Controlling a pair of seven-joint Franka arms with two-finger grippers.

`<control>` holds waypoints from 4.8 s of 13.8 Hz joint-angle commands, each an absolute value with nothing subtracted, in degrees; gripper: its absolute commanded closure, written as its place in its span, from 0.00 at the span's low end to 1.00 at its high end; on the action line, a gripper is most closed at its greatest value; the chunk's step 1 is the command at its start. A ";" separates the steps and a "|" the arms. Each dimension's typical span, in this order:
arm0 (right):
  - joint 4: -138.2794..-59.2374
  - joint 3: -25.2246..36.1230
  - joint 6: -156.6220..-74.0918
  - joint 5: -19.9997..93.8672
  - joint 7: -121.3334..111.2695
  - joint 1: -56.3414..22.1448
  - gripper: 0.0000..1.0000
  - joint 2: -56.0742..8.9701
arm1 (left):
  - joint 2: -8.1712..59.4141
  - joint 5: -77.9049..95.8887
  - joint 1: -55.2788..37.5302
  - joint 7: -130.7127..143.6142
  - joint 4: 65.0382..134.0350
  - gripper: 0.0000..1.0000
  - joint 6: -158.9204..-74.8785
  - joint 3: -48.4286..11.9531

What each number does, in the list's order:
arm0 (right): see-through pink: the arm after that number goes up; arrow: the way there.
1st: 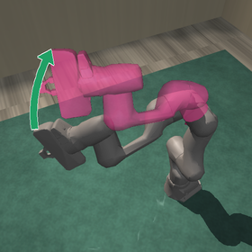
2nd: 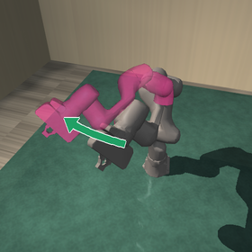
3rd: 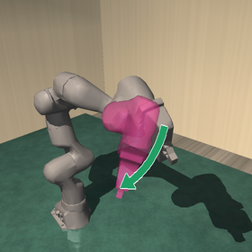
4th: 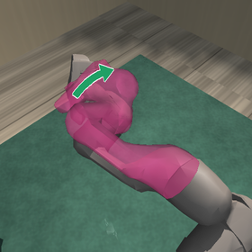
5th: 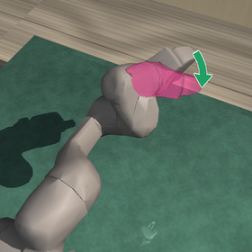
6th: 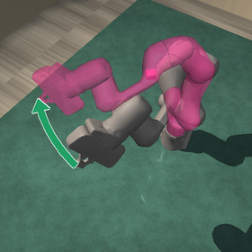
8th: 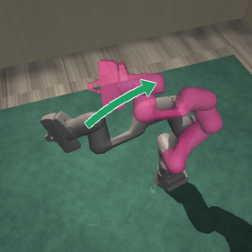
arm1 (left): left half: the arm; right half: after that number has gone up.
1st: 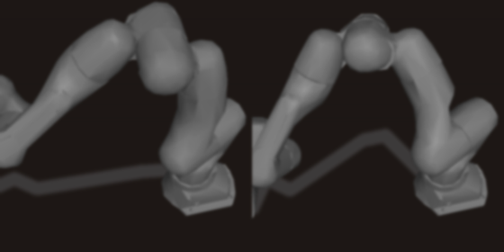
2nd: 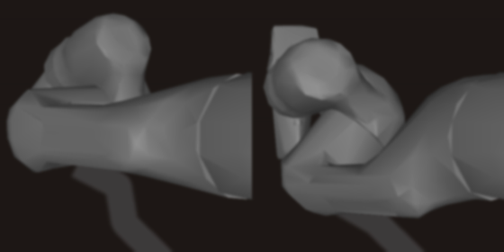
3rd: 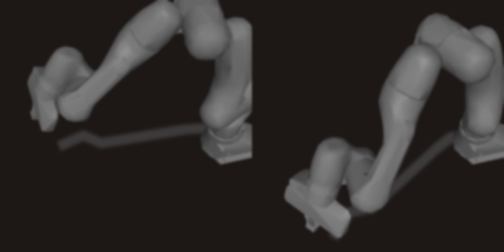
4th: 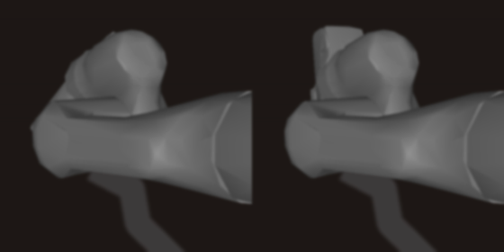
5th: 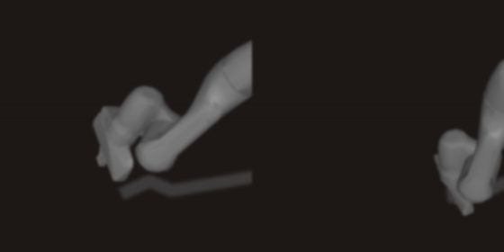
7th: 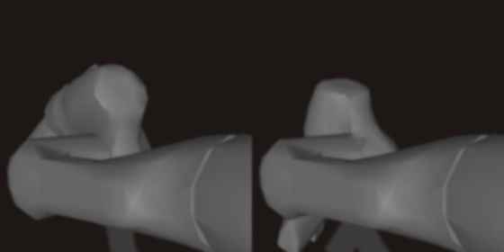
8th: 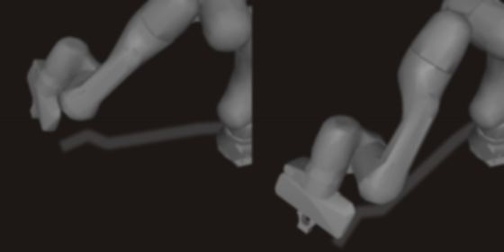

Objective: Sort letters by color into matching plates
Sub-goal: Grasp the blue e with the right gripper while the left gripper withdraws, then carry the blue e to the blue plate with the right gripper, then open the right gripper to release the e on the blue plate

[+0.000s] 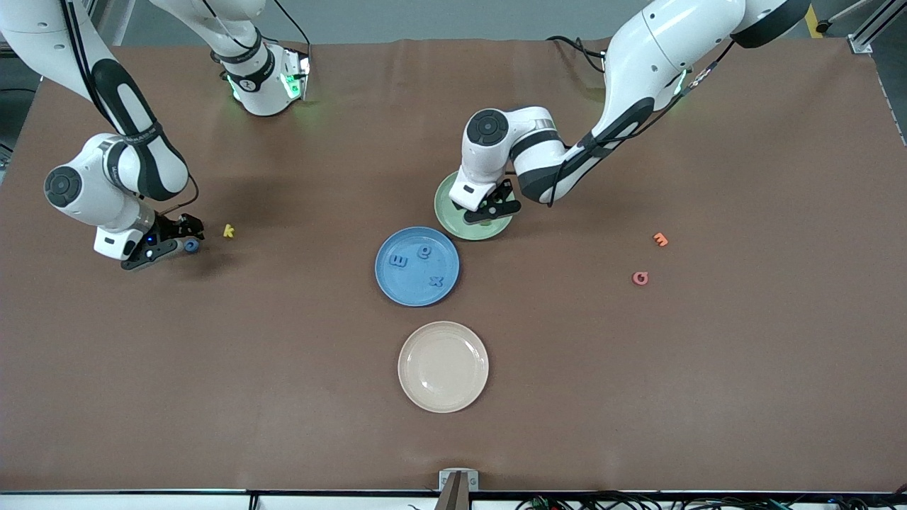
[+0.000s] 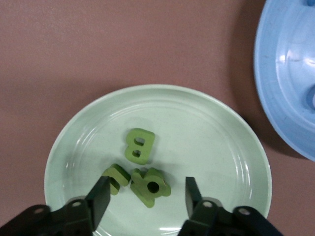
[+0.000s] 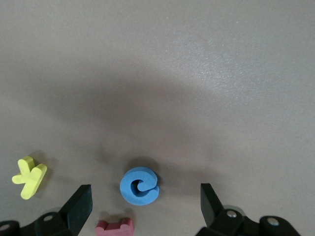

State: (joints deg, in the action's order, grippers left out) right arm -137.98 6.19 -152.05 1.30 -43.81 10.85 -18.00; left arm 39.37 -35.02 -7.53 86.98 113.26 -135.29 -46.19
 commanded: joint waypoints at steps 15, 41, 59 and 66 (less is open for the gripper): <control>-139.22 5.01 -155.21 0.35 -44.30 12.22 0.72 -19.69 | 33.84 -34.89 8.77 57.25 90.28 0.00 -112.16 -45.62; -104.08 4.83 -112.67 7.71 11.13 -25.29 0.86 -18.70 | 1.32 -0.09 0.88 4.23 85.86 0.00 -88.07 -1.85; -87.89 4.75 -130.86 10.72 32.61 -38.76 0.86 -42.62 | -5.89 -1.31 0.97 3.78 92.99 0.00 -88.59 -8.00; -87.80 4.75 -132.54 10.81 32.61 -40.08 0.70 -44.21 | -7.12 -1.23 1.32 2.99 92.90 0.00 -88.07 -7.74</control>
State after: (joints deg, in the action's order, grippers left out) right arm -89.51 4.30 -132.84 9.86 32.14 -39.69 -43.34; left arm -5.99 -0.46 1.06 4.09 92.23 -88.16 -7.75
